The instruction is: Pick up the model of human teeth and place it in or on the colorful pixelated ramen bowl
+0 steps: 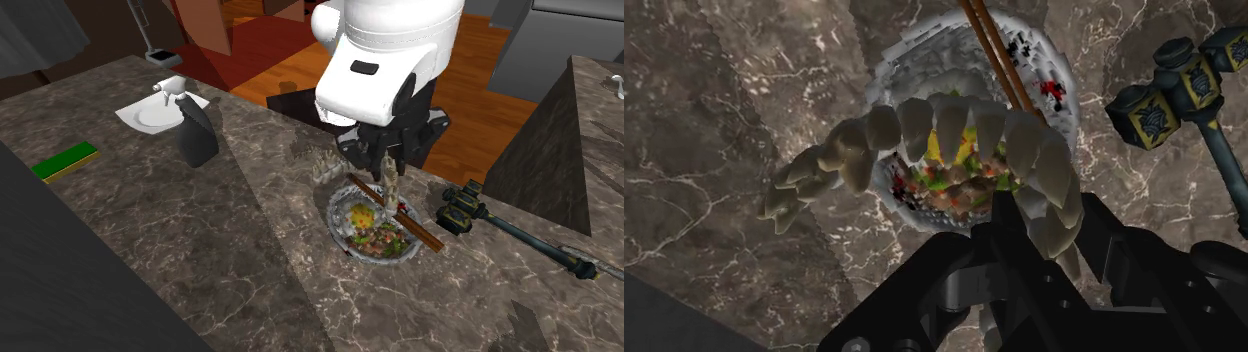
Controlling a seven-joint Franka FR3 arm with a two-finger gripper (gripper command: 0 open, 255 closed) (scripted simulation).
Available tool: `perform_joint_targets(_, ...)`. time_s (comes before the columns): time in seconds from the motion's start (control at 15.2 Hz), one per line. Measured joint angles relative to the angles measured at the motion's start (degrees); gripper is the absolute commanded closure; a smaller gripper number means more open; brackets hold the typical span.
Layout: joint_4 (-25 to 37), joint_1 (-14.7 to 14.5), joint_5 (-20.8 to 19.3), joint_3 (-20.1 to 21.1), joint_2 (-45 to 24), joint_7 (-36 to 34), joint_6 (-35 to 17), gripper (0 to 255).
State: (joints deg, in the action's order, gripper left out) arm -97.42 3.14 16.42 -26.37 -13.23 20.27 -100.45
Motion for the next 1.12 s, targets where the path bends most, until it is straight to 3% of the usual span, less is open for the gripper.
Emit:
perform_joint_targets(0.26,-3.9,-2.9,-0.6,1.5,2.5,-3.9,-2.5,255)
perform_joint_targets(1.12,-10.1,-3.0,1.5,2.1,-0.5,-1.6,-11.1,255)
